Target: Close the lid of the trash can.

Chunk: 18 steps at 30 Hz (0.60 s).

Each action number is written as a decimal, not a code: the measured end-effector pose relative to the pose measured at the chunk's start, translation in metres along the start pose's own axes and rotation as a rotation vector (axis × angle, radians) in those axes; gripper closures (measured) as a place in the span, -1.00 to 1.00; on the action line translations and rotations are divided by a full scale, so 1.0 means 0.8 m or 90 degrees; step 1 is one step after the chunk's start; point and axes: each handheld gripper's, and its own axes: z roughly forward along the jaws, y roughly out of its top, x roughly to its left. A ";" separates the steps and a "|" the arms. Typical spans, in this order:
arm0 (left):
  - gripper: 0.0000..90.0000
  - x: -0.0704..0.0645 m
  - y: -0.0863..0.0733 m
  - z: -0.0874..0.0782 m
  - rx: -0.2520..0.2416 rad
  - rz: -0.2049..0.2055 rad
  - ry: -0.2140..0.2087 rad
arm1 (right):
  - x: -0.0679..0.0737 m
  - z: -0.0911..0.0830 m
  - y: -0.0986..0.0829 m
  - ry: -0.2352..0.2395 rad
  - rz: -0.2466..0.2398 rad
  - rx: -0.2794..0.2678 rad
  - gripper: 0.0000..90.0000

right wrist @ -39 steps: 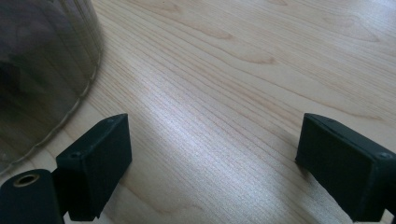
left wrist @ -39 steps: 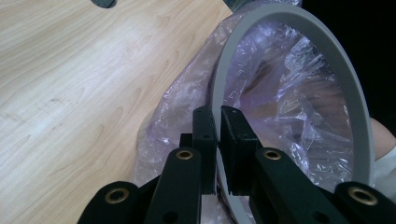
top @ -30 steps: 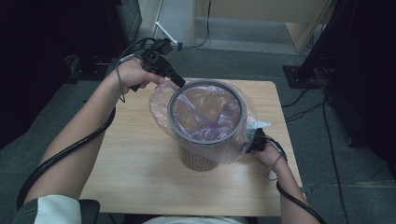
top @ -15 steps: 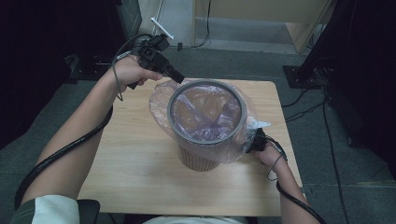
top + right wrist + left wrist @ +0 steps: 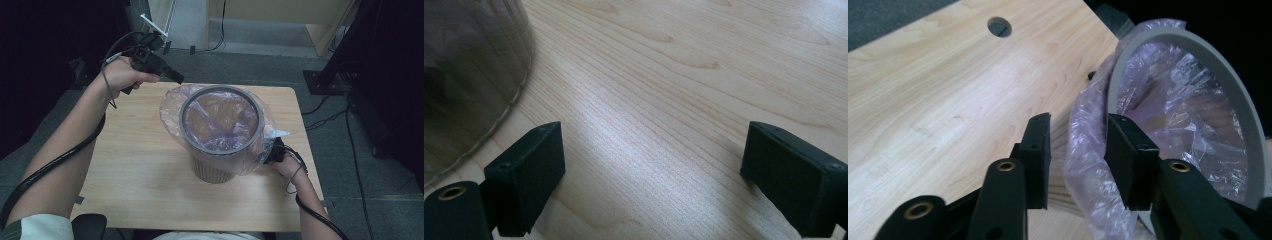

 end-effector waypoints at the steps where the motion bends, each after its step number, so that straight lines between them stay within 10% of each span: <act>1: 0.36 0.002 -0.002 -0.003 -0.004 -0.001 0.003 | 0.000 0.000 0.000 0.000 0.000 0.000 -0.77; 18: 0.24 0.038 -0.041 -0.020 -0.033 -0.033 0.052 | 0.000 0.000 0.000 0.000 0.000 0.000 -0.77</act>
